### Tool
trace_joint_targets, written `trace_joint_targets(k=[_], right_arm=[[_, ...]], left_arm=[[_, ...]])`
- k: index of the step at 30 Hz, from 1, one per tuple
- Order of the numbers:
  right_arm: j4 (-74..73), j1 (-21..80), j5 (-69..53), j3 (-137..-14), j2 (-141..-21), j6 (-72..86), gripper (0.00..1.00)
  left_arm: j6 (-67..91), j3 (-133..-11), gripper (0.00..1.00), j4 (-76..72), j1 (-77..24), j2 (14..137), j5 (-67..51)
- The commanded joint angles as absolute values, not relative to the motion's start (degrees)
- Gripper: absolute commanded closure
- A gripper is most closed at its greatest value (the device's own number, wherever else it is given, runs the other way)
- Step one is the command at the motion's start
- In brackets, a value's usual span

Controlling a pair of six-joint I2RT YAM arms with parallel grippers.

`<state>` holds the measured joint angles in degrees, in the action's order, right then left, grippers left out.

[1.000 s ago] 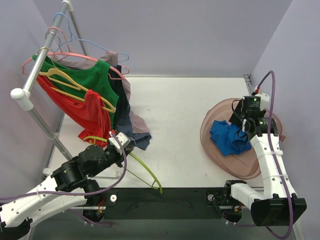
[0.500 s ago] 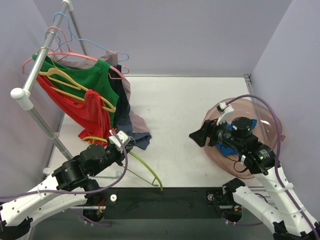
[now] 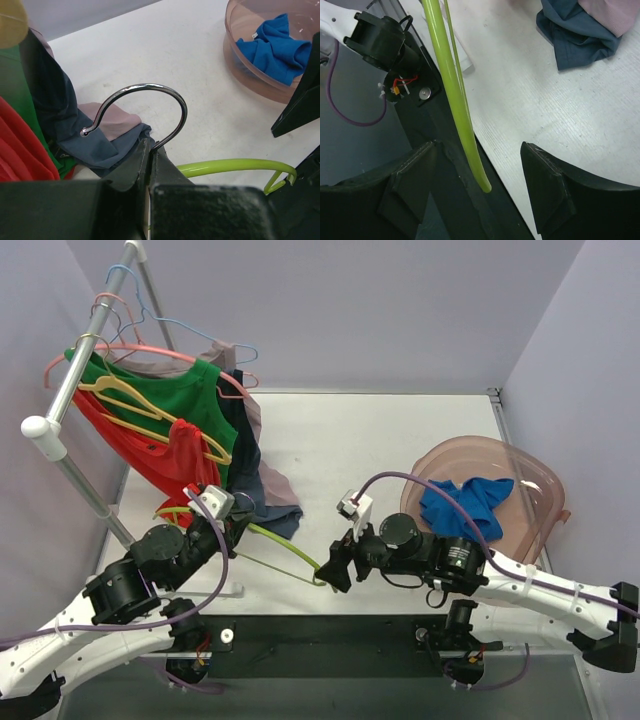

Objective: Remove the tank top from the hanger
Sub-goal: Place the tank top in the bin, then place the hanger at the clothesline.

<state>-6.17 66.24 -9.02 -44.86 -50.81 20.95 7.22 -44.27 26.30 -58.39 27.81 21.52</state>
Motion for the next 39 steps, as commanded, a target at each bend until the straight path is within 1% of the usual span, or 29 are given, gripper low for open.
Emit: trace_joint_targets(k=[1, 3, 4, 6, 7, 9, 10, 12, 13, 19, 21, 22, 25, 26, 28, 29, 31, 32, 33, 36, 39], right_arm=[[-0.4, 68.0, -7.0, -46.6, -55.3, 19.1, 0.34], [-0.5, 68.2, -7.1, -46.7, -56.7, 18.6, 0.37], [-0.4, 68.4, -7.2, -46.2, -57.6, 18.3, 0.41], [2.5, 68.5, -6.4, -45.3, -57.8, 18.6, 0.46], [3.2, 68.6, -6.2, -44.5, -57.8, 18.8, 0.51], [4.3, 68.6, -4.0, -44.3, -57.7, 18.6, 0.59], [4.5, 68.6, -3.6, -44.6, -57.7, 18.3, 0.68], [4.5, 68.6, -3.3, -45.3, -57.8, 17.5, 0.83], [4.0, 68.7, -3.5, -45.8, -57.8, 16.9, 0.99], [3.7, 70.0, -2.8, -48.5, -56.3, 9.9, 1.0], [3.3, 70.0, -1.1, -49.3, -54.9, 7.8, 1.0], [3.3, 70.0, -0.8, -49.4, -54.2, 7.0, 1.0], [2.9, 70.0, -0.6, -50.0, -52.1, 3.8, 1.0], [2.2, 70.0, -0.3, -50.6, -51.8, 2.9, 1.0], [-0.8, 70.0, 1.6, -53.1, -51.9, 0.6, 1.0], [-2.0, 70.0, 1.8, -53.8, -52.0, 0.5, 1.0], [-3.4, 70.0, 2.2, -55.7, -52.4, -1.8, 1.0], [-3.8, 70.1, 2.2, -56.2, -52.4, -2.3, 1.0], [-4.0, 70.0, 2.1, -56.7, -52.5, -2.8, 1.0], [-5.4, 69.9, 1.8, -58.8, -53.1, -4.8, 1.0], [-6.3, 70.0, 1.5, -60.9, -53.6, -6.3, 1.0]], left_arm=[[8.4, -48.0, 1.0, 22.9, -58.3, 27.2, 24.2], [8.8, -48.4, 1.0, 23.0, -58.4, 26.8, 24.6], [9.0, -48.6, 1.0, 22.9, -58.3, 26.5, 24.8], [9.6, -48.8, 1.0, 23.0, -58.4, 26.2, 25.2], [9.8, -49.0, 1.0, 23.0, -58.3, 26.1, 25.3], [10.5, -49.6, 1.0, 23.3, -58.3, 25.8, 25.5], [10.5, -49.8, 1.0, 23.4, -58.4, 25.7, 25.6], [10.7, -50.5, 1.0, 23.4, -58.3, 25.1, 25.7], [10.6, -50.8, 1.0, 23.5, -58.4, 25.0, 25.8], [11.2, -53.3, 1.0, 25.1, -58.4, 23.9, 22.5], [11.3, -54.0, 0.93, 26.4, -58.4, 23.6, 21.1], [11.3, -54.6, 0.84, 27.0, -58.4, 23.1, 20.9], [11.6, -54.9, 0.67, 28.6, -58.3, 21.8, 19.8], [11.7, -55.0, 0.57, 29.0, -58.4, 21.4, 19.0], [11.9, -54.8, 0.48, 29.4, -58.4, 20.3, 16.3], [12.2, -54.5, 0.4, 29.6, -58.3, 20.0, 15.3], [12.6, -54.1, 0.33, 30.1, -58.3, 18.9, 13.5], [12.7, -53.4, 0.25, 30.1, -58.3, 18.5, 11.8], [12.7, -53.0, 0.21, 30.2, -58.3, 18.3, 11.0], [12.7, -51.3, 0.18, 30.3, -58.3, 17.6, 7.2], [13.3, -49.8, 0.1, 30.6, -58.3, 17.4, 4.6]])
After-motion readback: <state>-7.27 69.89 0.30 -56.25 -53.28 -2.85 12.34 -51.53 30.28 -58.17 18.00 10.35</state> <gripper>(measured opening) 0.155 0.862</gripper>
